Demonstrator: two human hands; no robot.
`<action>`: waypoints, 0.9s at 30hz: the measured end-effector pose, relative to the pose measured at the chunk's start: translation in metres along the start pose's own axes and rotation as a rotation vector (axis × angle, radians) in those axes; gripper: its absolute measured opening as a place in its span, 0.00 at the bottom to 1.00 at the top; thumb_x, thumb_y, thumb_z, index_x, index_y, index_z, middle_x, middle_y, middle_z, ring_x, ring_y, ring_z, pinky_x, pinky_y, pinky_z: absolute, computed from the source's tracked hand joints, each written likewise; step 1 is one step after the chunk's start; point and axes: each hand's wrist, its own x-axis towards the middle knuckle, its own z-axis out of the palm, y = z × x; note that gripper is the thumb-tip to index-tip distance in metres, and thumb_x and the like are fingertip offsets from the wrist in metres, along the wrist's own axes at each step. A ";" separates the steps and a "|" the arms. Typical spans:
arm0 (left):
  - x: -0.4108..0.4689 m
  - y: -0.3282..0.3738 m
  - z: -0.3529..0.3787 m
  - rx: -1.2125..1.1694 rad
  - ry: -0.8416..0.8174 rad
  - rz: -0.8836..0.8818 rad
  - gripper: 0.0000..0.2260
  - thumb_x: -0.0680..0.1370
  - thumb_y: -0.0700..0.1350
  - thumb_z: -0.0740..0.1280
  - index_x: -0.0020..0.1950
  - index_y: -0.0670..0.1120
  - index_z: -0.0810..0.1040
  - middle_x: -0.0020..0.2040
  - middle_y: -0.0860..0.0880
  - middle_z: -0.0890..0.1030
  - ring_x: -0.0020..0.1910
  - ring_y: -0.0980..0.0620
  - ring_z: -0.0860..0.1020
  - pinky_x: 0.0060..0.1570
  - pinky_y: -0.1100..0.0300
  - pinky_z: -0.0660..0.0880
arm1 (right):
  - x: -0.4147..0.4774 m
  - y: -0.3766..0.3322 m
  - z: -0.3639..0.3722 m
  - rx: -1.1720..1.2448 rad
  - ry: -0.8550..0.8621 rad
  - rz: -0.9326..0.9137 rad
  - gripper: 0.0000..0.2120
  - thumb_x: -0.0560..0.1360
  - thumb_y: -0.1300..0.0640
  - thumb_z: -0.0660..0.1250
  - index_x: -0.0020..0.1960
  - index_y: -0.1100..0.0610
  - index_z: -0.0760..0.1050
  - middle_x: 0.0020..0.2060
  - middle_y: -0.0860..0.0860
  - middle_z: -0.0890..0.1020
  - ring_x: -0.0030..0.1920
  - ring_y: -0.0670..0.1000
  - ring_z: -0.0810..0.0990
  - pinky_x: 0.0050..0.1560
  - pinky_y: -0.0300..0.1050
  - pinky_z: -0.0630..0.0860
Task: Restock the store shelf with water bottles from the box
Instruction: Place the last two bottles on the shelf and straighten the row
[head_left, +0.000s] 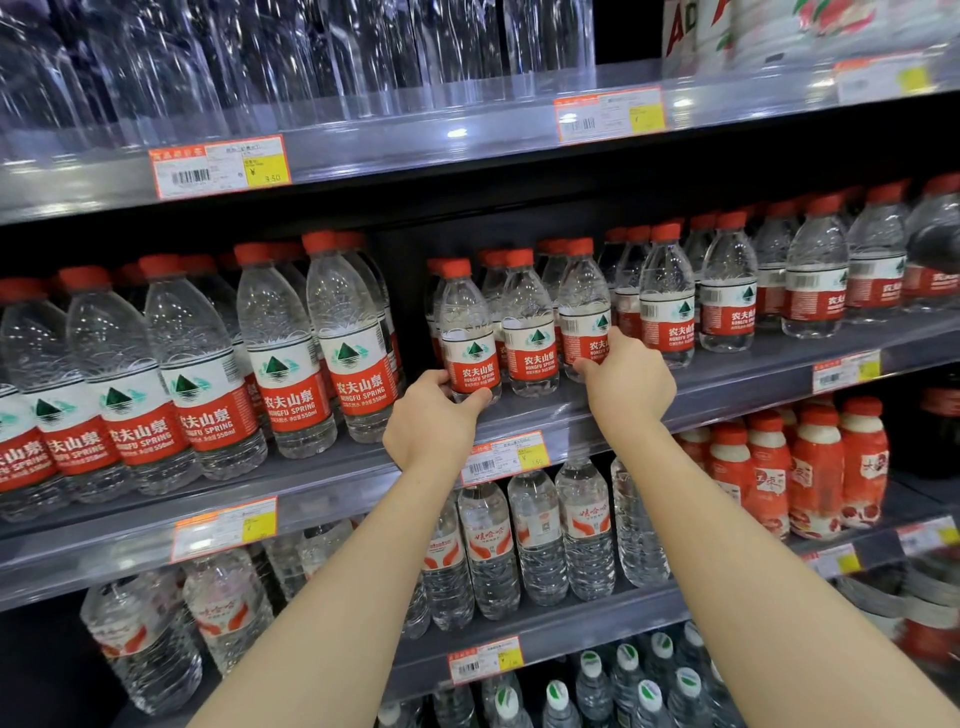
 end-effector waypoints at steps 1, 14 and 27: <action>0.000 0.000 0.000 -0.001 -0.002 0.002 0.23 0.74 0.65 0.74 0.65 0.57 0.80 0.56 0.58 0.85 0.57 0.50 0.82 0.45 0.55 0.73 | 0.000 0.000 0.000 -0.004 0.001 0.001 0.15 0.76 0.46 0.73 0.54 0.55 0.77 0.46 0.55 0.85 0.49 0.60 0.82 0.38 0.47 0.69; 0.002 0.005 0.000 0.040 -0.062 -0.024 0.26 0.72 0.69 0.73 0.64 0.55 0.79 0.53 0.55 0.85 0.55 0.47 0.83 0.44 0.55 0.70 | -0.029 -0.020 -0.012 0.104 0.103 -0.135 0.15 0.81 0.48 0.67 0.58 0.60 0.76 0.52 0.57 0.79 0.53 0.58 0.79 0.46 0.49 0.75; 0.000 0.005 0.001 0.044 -0.017 -0.006 0.27 0.72 0.70 0.72 0.64 0.55 0.77 0.53 0.56 0.85 0.54 0.49 0.82 0.43 0.55 0.70 | -0.030 -0.029 0.005 -0.018 -0.113 -0.210 0.16 0.81 0.43 0.66 0.50 0.55 0.82 0.45 0.54 0.86 0.50 0.59 0.83 0.45 0.49 0.73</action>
